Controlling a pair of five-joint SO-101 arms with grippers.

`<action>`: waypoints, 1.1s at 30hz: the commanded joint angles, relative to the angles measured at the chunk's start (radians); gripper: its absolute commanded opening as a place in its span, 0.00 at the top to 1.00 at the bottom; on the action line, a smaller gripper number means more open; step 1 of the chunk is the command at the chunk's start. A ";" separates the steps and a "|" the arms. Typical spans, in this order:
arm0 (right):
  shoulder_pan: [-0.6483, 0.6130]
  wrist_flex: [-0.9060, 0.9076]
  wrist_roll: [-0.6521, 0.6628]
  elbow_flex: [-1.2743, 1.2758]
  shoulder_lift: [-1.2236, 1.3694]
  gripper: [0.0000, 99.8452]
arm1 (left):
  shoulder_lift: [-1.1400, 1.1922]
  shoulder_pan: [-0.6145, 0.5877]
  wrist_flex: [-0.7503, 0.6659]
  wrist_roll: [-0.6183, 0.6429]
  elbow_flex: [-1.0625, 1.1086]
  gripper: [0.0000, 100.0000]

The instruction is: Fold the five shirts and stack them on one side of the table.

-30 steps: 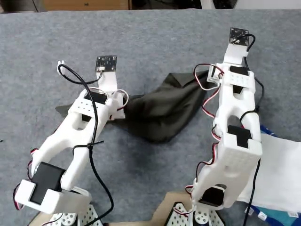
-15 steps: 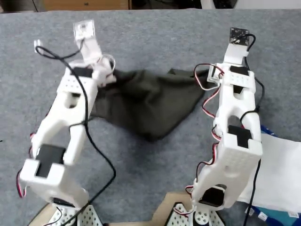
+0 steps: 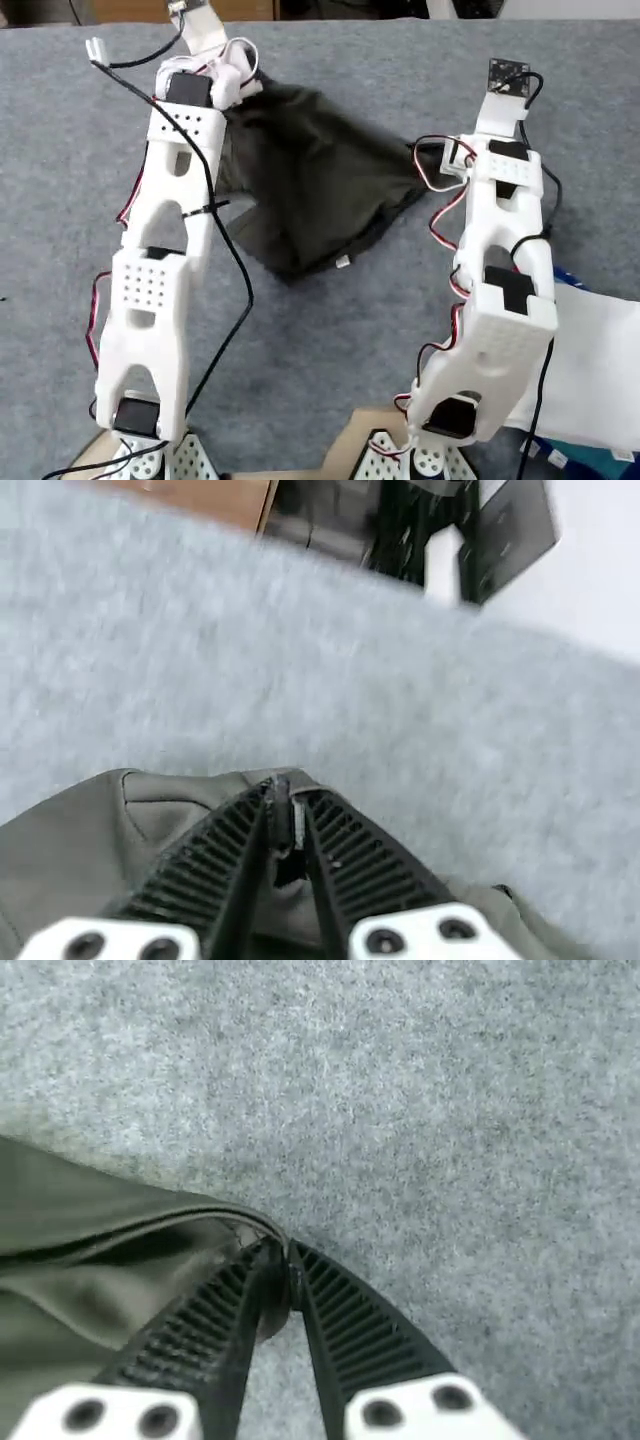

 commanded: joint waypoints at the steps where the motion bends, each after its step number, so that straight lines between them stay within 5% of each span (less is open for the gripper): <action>1: 0.004 0.005 -0.005 -0.054 -0.004 0.99 | 0.061 -0.020 0.044 0.003 -0.253 0.98; 8: 0.004 0.005 -0.005 -0.054 -0.004 0.99 | 0.082 -0.049 0.227 0.012 -0.316 0.88; 18: 0.004 0.005 -0.005 -0.054 -0.004 0.99 | -0.047 -0.094 0.692 -0.054 -0.440 0.86; 27: 0.004 0.005 -0.005 -0.054 -0.004 0.99 | -0.182 -0.110 0.703 -0.124 -0.293 0.86; 33: 0.004 0.005 -0.005 -0.054 -0.004 0.99 | -0.417 -0.028 0.703 -0.207 0.135 0.87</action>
